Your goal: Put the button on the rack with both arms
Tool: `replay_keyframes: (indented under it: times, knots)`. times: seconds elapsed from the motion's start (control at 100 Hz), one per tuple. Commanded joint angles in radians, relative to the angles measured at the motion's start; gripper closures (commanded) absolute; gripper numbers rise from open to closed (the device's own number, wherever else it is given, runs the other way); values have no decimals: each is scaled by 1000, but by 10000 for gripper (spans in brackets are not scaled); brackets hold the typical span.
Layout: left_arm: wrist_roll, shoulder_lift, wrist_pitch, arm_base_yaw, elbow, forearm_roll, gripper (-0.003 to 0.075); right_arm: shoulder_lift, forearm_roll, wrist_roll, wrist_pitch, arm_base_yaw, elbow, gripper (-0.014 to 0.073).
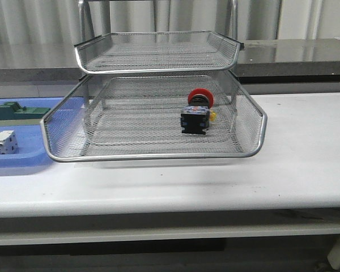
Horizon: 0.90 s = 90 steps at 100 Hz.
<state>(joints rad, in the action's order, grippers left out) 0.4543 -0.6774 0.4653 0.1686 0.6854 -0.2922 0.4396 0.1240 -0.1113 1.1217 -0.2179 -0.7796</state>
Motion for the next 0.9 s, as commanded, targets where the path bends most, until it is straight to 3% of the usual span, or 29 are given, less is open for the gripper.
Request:
replay_keyframes:
  times: [0.0,0.32,0.64,0.78,0.89]
  knots:
    - [-14,90,-170,-2,-72,-44,447,8,18,4,-57,-1,-29,660]
    - [-39,361,-321,-2,-344,-72,447,8,18,4,-57,-1,-29,660]
    - [-39,443,-322,-2,-401,-72,459,8,18,4,-57,-1,-29,660]
    - [-39,443,-322,-2,-401,-72,532,8,18,4,-57,-1,-29,660]
    - [-39,443,-322,-2,-401,-72,644,8,18,4,-57,-1,-29,660]
